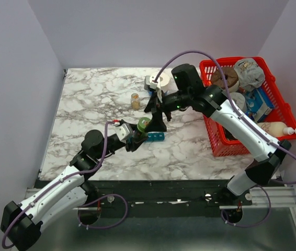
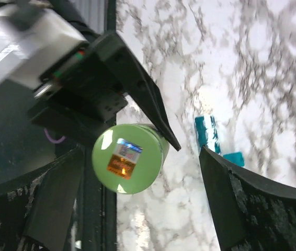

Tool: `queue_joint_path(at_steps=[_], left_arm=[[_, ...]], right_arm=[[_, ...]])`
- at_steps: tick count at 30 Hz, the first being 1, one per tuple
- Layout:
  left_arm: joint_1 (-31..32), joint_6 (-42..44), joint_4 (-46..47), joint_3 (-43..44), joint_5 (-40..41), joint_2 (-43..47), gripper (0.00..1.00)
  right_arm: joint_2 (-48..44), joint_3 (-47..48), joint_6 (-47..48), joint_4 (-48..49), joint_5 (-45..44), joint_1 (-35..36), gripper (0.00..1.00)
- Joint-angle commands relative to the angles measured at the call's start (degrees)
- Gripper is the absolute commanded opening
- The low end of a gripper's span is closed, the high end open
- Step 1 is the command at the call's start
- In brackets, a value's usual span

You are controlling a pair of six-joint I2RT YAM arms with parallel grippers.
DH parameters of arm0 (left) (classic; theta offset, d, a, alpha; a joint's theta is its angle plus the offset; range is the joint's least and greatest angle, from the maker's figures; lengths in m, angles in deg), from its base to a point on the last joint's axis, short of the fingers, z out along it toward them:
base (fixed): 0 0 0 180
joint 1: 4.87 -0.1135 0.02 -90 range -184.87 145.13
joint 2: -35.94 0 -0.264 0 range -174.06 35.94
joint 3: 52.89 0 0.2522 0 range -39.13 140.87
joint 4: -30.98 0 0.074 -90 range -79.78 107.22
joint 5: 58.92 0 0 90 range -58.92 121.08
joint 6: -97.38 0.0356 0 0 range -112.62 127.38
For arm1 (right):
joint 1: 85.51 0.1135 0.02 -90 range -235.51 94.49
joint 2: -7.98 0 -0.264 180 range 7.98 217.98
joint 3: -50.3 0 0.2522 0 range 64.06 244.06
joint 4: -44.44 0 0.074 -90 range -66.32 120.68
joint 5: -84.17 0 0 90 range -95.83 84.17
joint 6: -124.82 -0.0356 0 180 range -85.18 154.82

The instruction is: Sort the pills into containers

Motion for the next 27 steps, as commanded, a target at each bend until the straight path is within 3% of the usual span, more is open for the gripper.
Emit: queue_joint_path(at_steps=[1, 3, 4, 7, 10, 19, 27], left_arm=[[-0.8, 2.8, -2.2, 2.9, -11.1, 0.9, 0.00], [-1.0, 3.6, -4.3, 4.1, -14.0, 1.3, 0.00], [-1.3, 4.3, -6.9, 4.7, -15.3, 1.2, 0.00], [-2.0, 4.0, -10.1, 6.9, -22.7, -0.1, 0.00], [-2.1, 3.2, -11.3, 8.4, -27.2, -2.0, 0.00], [-2.1, 2.8, -11.2, 8.8, -27.5, -3.9, 0.00], [-2.1, 1.1, -8.0, 7.8, -24.1, -3.3, 0.00]], right_arm=[[-3.9, 1.3, 24.8, -10.4, 11.0, -0.1, 1.00], [-5.8, 0.1, 36.3, -13.6, 12.3, -0.1, 1.00], [-5.6, 0.5, 49.9, -21.2, 14.2, -0.2, 1.00], [-3.9, 1.8, 66.5, -32.0, 17.7, -0.2, 1.00], [-2.7, 1.6, 67.3, -32.3, 19.1, 0.8, 0.99], [-3.1, 0.4, 59.4, -26.7, 18.2, 2.0, 0.93], [-3.7, -3.6, 50.0, -20.2, 13.4, 3.5, 0.68]])
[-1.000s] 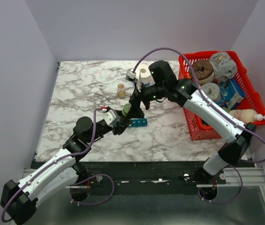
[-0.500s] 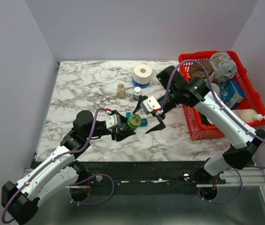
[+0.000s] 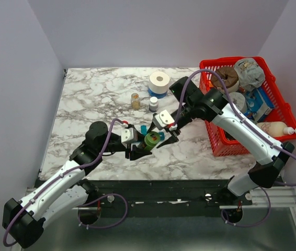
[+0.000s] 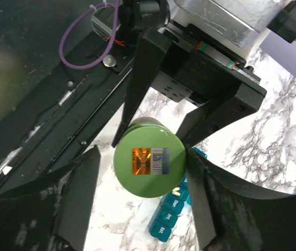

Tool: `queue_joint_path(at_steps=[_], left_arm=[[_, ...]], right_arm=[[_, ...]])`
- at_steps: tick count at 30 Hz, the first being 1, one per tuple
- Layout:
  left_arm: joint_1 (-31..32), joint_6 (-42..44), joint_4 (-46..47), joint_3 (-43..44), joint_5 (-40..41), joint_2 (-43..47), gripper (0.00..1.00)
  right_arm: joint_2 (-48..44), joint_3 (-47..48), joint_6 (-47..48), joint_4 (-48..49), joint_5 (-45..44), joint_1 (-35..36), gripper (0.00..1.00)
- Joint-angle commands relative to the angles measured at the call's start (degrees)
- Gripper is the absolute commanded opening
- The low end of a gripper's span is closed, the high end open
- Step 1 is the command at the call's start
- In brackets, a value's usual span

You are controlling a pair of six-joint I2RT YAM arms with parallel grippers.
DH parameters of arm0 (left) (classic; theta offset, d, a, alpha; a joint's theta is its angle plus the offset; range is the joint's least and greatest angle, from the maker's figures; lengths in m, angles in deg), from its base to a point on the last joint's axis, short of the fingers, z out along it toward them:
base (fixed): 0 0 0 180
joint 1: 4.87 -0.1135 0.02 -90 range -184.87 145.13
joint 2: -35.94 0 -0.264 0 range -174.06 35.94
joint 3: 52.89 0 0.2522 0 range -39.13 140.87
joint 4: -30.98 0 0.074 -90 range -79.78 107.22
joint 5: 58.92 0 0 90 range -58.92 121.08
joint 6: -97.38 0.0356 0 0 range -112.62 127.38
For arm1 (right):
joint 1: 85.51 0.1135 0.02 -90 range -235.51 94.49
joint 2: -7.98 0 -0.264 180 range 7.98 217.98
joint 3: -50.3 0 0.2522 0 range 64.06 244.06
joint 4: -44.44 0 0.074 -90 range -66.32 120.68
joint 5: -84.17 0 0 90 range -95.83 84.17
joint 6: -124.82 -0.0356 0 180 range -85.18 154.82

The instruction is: Sort the pills into containers

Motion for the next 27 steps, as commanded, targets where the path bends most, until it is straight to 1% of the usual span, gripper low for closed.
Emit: queue_joint_path(at_steps=[1, 3, 4, 5, 6, 7, 8, 9, 10, 11, 12, 13, 14, 15, 16, 17, 19, 20, 22, 24, 25, 26, 27], left_arm=[[-0.3, -1.1, 6.1, 0.7, 1.4, 1.1, 0.00], [-0.3, -1.8, 7.3, 0.0, 4.3, 1.8, 0.00], [-0.3, -2.3, 9.5, -0.6, 5.6, 2.9, 0.00], [-0.3, -3.6, 11.0, -1.1, 6.9, 3.6, 0.00], [-0.3, -4.5, 13.0, -1.8, 10.7, 4.3, 0.00], [-0.3, -4.6, 17.8, -3.4, 12.4, 5.5, 0.00], [-0.3, -7.1, 20.3, -4.2, 14.9, 6.1, 0.00], [-0.3, -9.2, 22.7, -5.3, 19.4, 6.3, 0.00], [-0.3, -10.4, 27.9, -5.9, 22.6, 6.4, 0.00], [-0.2, -11.3, 30.4, -6.5, 25.4, 6.2, 0.00], [-0.2, -11.9, 32.6, -6.8, 27.8, 5.9, 0.00], [-0.1, -11.7, 34.6, -6.6, 33.8, 4.8, 0.00], [0.2, -11.6, 34.9, -6.2, 36.5, 4.0, 0.00], [0.2, -11.0, 35.3, -5.8, 39.5, 3.2, 0.00], [1.0, -9.7, 35.0, -4.7, 45.4, 1.7, 0.00], [1.4, -8.7, 34.0, -3.8, 49.0, 0.9, 0.00], [1.8, -7.4, 31.5, -1.8, 52.7, -1.3, 0.00], [1.8, -7.3, 31.2, -1.5, 53.7, -1.8, 0.00], [1.8, -7.1, 30.6, -1.4, 51.9, -2.7, 0.00], [1.8, -7.1, 30.1, -1.7, 48.5, -2.9, 0.00], [1.8, -7.0, 28.6, -1.6, 47.5, -2.8, 0.00], [1.8, -6.5, 27.7, -1.6, 47.3, -2.6, 0.00], [1.7, -6.1, 27.1, -1.7, 43.9, -2.6, 0.00]], right_arm=[[-1.0, -2.7, -8.5, 5.4, -1.8, 1.4, 0.65], [-1.0, -3.5, -10.7, 6.8, -2.3, 1.4, 0.56], [-1.1, -3.9, -12.6, 9.4, -2.8, 1.5, 0.52], [-1.5, -4.3, -17.0, 10.9, -4.2, 1.4, 0.48], [-1.7, -5.6, -18.7, 12.3, -4.8, 1.4, 0.47], [-1.8, -6.4, -24.4, 15.9, -5.6, 1.4, 0.47], [-2.3, -7.5, -29.6, 18.8, -9.1, 1.4, 0.36], [-2.3, -8.4, -35.0, 22.3, -11.8, 1.4, 0.29], [-2.1, -9.6, -39.6, 26.6, -13.9, 1.4, 0.28], [-1.7, -10.2, -46.0, 27.9, -16.6, 1.5, 0.27], [-1.1, -10.5, -49.8, 29.2, -18.0, 1.4, 0.27], [-0.7, -11.3, -53.9, 31.5, -19.4, 1.4, 0.26], [-0.3, -11.5, -59.9, 32.0, -22.6, 1.4, 0.26], [0.6, -11.9, -62.6, 32.4, -23.9, 1.4, 0.27], [0.8, -12.5, -65.4, 33.6, -26.6, 1.4, 0.27], [1.1, -13.8, -69.3, 34.2, -30.8, 1.4, 0.27], [1.4, -14.4, -70.5, 35.1, -33.2, 1.4, 0.29], [1.7, -14.2, -72.2, 35.2, -32.9, 1.4, 0.32], [2.5, -13.2, -71.2, 34.6, -31.4, 1.4, 0.38], [3.0, -11.3, -67.5, 34.0, -29.5, 1.4, 0.45], [3.3, -10.4, -66.3, 32.3, -28.9, 1.4, 0.46], [3.6, -9.6, -63.5, 31.5, -26.7, 1.4, 0.56], [3.8, -7.8, -62.5, 30.5, -25.6, 1.4, 0.61]])
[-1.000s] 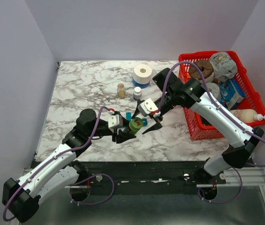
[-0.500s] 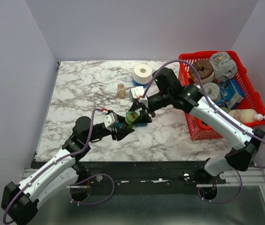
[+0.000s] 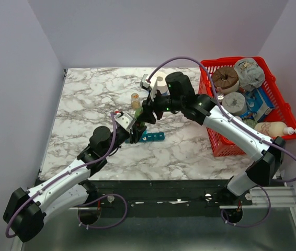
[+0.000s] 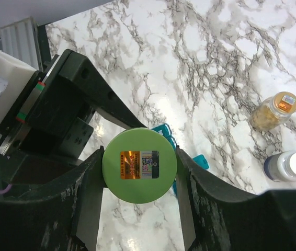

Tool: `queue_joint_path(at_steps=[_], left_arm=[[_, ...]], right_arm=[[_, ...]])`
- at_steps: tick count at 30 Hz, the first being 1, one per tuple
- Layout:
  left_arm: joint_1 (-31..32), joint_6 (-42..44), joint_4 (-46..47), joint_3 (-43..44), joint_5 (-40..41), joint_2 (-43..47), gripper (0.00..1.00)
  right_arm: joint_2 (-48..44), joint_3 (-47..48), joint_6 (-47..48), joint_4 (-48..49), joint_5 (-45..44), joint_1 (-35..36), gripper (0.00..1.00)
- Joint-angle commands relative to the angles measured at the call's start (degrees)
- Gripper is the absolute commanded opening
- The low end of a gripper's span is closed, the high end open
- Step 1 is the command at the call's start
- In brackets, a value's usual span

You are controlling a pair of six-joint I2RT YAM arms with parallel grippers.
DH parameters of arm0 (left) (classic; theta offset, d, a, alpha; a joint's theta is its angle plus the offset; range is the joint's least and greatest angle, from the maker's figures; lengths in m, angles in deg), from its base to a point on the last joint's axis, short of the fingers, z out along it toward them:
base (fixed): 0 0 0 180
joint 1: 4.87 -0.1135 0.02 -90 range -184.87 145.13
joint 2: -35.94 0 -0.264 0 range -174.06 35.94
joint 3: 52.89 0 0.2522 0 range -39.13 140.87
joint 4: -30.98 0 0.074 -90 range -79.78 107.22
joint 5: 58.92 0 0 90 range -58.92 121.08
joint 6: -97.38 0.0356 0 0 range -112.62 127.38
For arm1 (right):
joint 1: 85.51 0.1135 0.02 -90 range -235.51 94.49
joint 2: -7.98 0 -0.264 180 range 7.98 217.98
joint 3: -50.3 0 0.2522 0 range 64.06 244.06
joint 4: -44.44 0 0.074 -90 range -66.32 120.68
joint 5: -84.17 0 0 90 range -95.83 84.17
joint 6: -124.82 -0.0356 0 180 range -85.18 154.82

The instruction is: Sort the pills into containers

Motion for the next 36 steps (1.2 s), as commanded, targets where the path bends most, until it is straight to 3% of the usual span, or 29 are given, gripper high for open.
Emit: queue_joint_path(at_steps=[1, 2, 5, 7, 11, 16, 18, 20, 23, 28, 31, 36], left_arm=[[-0.8, 1.2, 8.5, 4.7, 1.0, 2.0, 0.00], [-0.9, 1.4, 7.8, 4.7, -0.4, 2.1, 0.00], [-1.4, 1.9, 5.4, 4.5, -6.2, 2.8, 0.00], [-1.9, 2.0, 3.0, 4.7, -10.4, 3.5, 0.00], [-2.8, 1.9, -1.0, 4.6, -16.5, 5.3, 0.00], [-4.0, 3.9, -6.0, 5.5, -24.5, 7.2, 0.00], [-4.4, 4.1, -7.5, 6.1, -28.9, 7.6, 0.00], [-4.5, 4.3, -9.5, 7.1, -31.8, 7.5, 0.00], [-4.7, 4.0, -11.5, 8.5, -38.7, 6.5, 0.00], [-4.8, 2.5, -10.9, 9.5, -45.6, 5.2, 0.00], [-4.8, 0.8, -10.6, 9.4, -45.7, 5.2, 0.00], [-4.8, 0.7, -10.5, 9.6, -46.5, 4.1, 0.00]], right_arm=[[2.5, 3.1, 1.9, -12.9, 6.3, 1.3, 0.66], [2.6, 4.2, 4.0, -14.0, 9.0, 1.4, 0.79], [2.2, 8.1, 7.6, -16.8, 10.8, 1.3, 0.96], [1.1, 11.5, 9.2, -18.1, 11.9, 0.6, 0.99], [0.1, 17.1, 15.6, -22.8, 15.6, -0.7, 1.00], [-3.7, 16.7, 28.0, -27.5, 19.1, -0.7, 1.00], [-4.7, 16.3, 34.7, -27.9, 21.3, -0.6, 1.00], [-3.9, 17.9, 46.9, -35.1, 26.4, -0.8, 1.00], [-2.5, 19.4, 56.4, -41.9, 32.4, -0.7, 0.99], [-0.1, 18.8, 57.9, -43.2, 34.4, -0.4, 0.95], [0.2, 18.3, 58.1, -43.8, 33.7, -0.3, 0.91], [-0.3, 16.9, 54.2, -41.8, 32.8, -0.2, 0.77]])
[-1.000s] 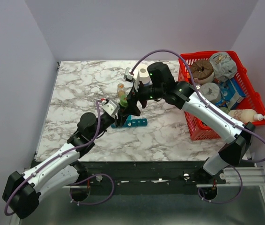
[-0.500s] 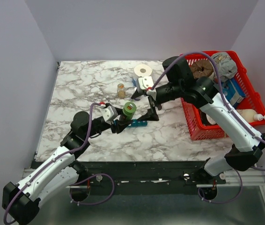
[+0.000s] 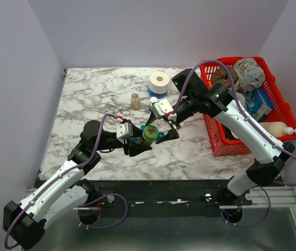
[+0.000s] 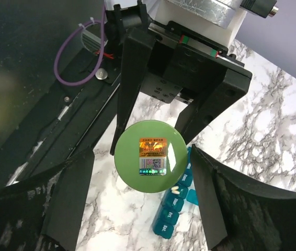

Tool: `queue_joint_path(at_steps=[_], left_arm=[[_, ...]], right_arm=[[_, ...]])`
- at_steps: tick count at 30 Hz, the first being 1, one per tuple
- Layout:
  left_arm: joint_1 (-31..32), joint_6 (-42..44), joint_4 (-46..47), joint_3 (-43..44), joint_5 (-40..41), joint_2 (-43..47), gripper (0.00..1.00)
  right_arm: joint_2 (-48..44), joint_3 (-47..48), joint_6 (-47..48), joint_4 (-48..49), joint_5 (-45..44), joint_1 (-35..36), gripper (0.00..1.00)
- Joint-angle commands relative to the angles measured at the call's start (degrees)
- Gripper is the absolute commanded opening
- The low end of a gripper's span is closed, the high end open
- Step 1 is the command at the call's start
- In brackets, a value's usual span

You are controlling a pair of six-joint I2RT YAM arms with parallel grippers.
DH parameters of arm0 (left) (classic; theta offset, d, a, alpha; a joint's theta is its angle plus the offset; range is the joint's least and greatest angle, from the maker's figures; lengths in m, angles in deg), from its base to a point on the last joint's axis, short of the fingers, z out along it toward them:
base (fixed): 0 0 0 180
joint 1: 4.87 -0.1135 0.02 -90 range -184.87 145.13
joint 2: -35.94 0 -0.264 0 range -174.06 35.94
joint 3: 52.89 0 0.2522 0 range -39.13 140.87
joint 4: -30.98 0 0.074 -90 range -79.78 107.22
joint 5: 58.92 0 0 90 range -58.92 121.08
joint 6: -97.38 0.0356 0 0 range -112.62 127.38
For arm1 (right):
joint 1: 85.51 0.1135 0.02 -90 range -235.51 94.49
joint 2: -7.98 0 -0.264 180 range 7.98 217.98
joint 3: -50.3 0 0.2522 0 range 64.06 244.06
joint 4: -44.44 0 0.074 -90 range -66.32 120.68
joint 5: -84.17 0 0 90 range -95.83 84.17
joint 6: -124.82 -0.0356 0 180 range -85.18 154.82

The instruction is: Sort the pills into containers

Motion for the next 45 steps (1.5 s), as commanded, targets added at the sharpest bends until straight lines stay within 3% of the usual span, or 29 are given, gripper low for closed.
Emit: queue_joint_path(at_steps=[1, 5, 7, 12, 13, 14, 17, 19, 20, 23, 25, 29, 32, 37, 41, 42, 45], left_arm=[[-0.4, -0.7, 1.7, 1.8, -4.0, -0.8, 0.00], [-0.4, -0.7, 3.0, 1.8, -0.3, -0.1, 0.00], [-0.4, -0.6, 4.6, 1.7, 3.7, 0.4, 0.00], [-0.4, -2.9, 16.1, -0.1, 16.3, 2.1, 0.00], [-0.3, -3.2, 20.5, -0.6, 22.0, 2.1, 0.00], [-0.1, -3.0, 22.4, -0.8, 24.8, 1.5, 0.00], [0.7, -1.8, 29.1, -1.1, 36.5, -0.6, 0.00], [1.4, -0.8, 30.6, -0.4, 41.8, -2.0, 0.00], [1.9, -0.8, 30.3, 0.2, 49.4, -3.5, 0.00], [2.2, -1.5, 27.9, 1.9, 53.7, -6.3, 0.00], [2.2, -2.3, 27.9, 1.5, 52.1, -7.1, 0.00], [2.1, -2.4, 25.9, -0.4, 44.9, -6.3, 0.00], [2.0, -1.4, 23.7, -2.3, 35.9, -4.5, 0.00], [2.0, -0.8, 17.9, -3.7, 20.4, -1.8, 0.00], [1.7, 0.1, 13.1, -3.1, 10.4, 1.0, 0.00], [1.5, 0.3, 12.0, -2.8, 8.5, 1.2, 0.00], [1.2, 0.1, 7.8, -0.5, -0.6, 0.6, 0.00]], right_arm=[[-0.1, -0.5, -0.7, -0.7, 2.1, 0.5, 0.74], [0.8, -0.5, -3.7, -0.4, 2.2, 0.5, 0.59], [0.8, -1.7, -6.5, 2.1, 2.2, 0.6, 0.59], [1.8, -4.8, -25.2, 10.6, -3.1, 0.5, 0.53], [2.5, -4.7, -27.8, 11.6, -4.3, 0.5, 0.52], [3.3, -4.2, -33.7, 11.9, -5.6, 0.5, 0.48], [6.1, -4.8, -44.6, 12.7, -12.3, 0.5, 0.47], [4.2, -8.7, -51.2, 19.4, -22.8, 0.5, 0.30], [3.5, -11.1, -53.8, 21.6, -26.7, 0.5, 0.30], [3.2, -14.1, -55.3, 24.4, -35.6, 0.3, 0.40], [3.3, -13.0, -55.2, 24.4, -33.6, -0.4, 0.51], [2.6, -8.4, -50.2, 23.5, -25.6, -1.0, 0.85], [2.2, -2.5, -44.4, 20.0, -18.1, -1.8, 1.00], [-1.0, 1.3, -32.9, 15.1, -9.6, -2.8, 1.00], [-5.3, -2.7, -14.9, 10.5, -3.7, -3.0, 1.00], [-4.8, -0.4, -5.0, 6.7, -1.2, -3.0, 1.00], [-3.5, 0.9, 3.8, -0.7, 4.0, -3.0, 1.00]])
